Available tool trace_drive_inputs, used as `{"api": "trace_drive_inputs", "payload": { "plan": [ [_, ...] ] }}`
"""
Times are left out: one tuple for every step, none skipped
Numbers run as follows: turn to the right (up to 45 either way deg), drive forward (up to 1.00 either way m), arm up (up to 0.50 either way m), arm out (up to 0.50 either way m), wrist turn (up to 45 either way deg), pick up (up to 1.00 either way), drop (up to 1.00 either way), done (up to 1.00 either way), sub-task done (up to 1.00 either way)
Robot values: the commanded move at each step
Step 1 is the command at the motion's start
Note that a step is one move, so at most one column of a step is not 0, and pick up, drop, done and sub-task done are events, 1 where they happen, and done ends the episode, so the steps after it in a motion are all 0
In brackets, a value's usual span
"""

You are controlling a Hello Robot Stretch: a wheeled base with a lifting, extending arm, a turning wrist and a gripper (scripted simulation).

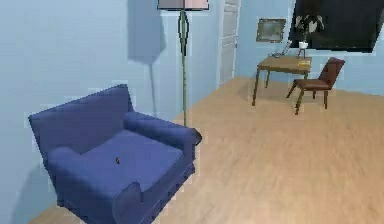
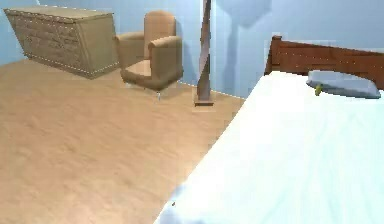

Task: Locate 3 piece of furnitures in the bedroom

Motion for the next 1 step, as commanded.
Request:
{"api": "trace_drive_inputs", "payload": {
  "plan": [
    [30.0, 0.0, 0.0, 0.0, 0.0, 0.0, 0.0, 0.0, 0.0]
  ]
}}
